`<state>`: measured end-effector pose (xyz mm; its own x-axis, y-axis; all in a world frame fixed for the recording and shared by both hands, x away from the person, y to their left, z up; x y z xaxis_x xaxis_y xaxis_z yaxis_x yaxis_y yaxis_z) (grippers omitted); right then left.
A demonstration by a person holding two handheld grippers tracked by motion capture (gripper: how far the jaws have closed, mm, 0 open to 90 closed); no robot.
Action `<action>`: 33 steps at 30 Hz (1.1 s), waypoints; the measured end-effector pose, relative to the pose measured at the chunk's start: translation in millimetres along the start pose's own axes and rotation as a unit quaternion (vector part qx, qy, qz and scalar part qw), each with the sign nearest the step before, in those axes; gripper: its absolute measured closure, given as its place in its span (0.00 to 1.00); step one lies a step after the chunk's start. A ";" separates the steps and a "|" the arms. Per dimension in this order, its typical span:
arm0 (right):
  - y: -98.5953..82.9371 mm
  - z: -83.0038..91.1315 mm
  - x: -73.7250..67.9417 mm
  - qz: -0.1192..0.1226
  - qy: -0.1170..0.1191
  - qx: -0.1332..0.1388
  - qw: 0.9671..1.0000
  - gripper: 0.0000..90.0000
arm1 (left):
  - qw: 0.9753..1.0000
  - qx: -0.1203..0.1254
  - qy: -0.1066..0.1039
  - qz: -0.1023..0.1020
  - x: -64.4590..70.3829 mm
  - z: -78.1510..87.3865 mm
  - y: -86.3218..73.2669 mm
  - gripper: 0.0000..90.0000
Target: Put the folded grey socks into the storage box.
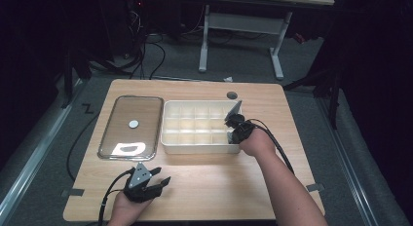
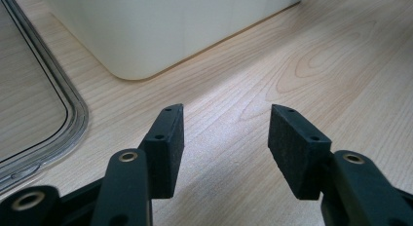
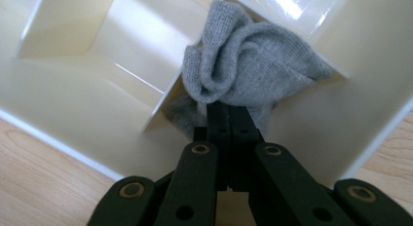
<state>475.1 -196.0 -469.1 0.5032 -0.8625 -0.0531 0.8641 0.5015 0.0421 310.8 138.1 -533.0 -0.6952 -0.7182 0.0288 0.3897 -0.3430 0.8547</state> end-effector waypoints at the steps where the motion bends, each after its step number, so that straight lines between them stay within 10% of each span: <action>1: 0.0 0.5 -0.1 -0.002 0.001 -0.001 1.000 1.00 | 1.000 0.000 0.000 0.000 -0.1 0.1 -0.1 0.54; 11: 5.6 36.8 0.8 -0.009 -0.009 0.055 0.998 1.00 | 1.000 -0.001 0.000 -0.002 1.5 0.9 -0.2 0.54; 33: 26.8 -8.2 2.3 -0.033 -0.022 0.001 0.999 1.00 | 1.000 -0.003 -0.003 0.000 0.6 1.4 -0.8 0.53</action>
<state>499.5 -184.1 -476.3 0.4440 -0.8959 -0.0122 0.8955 0.4432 0.0415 309.2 138.7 -532.9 -0.6984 -0.7150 0.0317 0.3931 -0.3462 0.8518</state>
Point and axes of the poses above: each handheld gripper's, and its own axes: z roughly backward along the jaws, y roughly out of its top, x roughly to its right, the point moved 1 cm from there along -z, roughly forward along the jaws, and after that the axes turned 3 degrees about y, right-handed, at the moved point
